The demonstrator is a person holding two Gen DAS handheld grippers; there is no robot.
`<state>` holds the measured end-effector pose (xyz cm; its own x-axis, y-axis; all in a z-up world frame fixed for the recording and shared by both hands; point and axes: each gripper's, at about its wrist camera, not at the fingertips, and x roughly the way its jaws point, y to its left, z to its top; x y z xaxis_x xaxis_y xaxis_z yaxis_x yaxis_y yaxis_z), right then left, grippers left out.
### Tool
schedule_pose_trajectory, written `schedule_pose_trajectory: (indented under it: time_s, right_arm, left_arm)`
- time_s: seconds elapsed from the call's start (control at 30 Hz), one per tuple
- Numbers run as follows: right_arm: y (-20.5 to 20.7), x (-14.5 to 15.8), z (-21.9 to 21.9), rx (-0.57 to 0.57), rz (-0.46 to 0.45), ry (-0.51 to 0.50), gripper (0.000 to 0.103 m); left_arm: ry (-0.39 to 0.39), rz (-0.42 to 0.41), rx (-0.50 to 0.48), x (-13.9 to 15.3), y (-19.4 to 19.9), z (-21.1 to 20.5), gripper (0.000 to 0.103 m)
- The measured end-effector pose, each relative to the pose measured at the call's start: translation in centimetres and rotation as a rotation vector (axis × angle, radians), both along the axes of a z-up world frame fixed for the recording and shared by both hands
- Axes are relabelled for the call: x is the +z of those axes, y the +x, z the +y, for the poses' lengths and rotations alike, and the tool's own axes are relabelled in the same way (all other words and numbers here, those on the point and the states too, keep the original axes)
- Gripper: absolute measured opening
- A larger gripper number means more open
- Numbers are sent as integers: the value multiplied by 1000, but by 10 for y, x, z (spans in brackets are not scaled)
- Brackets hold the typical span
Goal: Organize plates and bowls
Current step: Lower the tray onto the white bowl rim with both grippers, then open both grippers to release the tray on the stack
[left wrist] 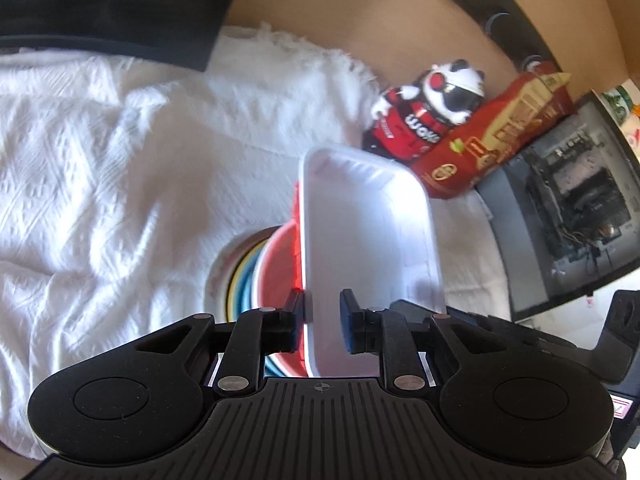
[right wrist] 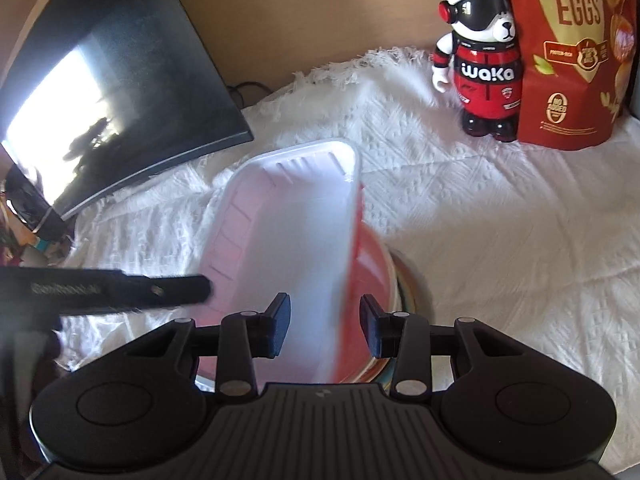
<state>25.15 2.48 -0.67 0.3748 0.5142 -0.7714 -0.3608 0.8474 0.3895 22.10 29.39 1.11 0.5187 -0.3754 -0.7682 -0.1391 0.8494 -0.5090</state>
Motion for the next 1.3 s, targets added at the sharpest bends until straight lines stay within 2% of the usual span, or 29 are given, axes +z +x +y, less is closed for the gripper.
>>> schedule_pose_trajectory:
  time_s: [0.23, 0.53, 0.7, 0.77, 0.97, 1.13, 1.3]
  right_arm:
    - [-5, 6, -10, -11, -2, 5, 38]
    - [-18, 5, -10, 20, -10, 3, 38]
    - [-27, 9, -10, 1, -103, -34, 43]
    - [-28, 12, -14, -15, -132, -28, 54]
    - [-34, 24, -30, -89, -220, -13, 57]
    - [-66, 42, -53, -150, -369, 1, 74]
    - [-112, 45, -66, -154, -480, -25, 87]
  left_arm:
    - [11, -12, -5, 12, -5, -13, 21]
    - [-5, 39, 34, 0, -16, -8, 21]
    - [-14, 16, 83, 0, -23, -1, 21]
    - [-16, -11, 100, 4, -27, 0, 21]
    - [-10, -113, 168, 23, -50, 2, 21]
    - [88, -233, 199, 35, -87, -13, 21]
    - [195, -335, 175, 28, -138, -55, 18]
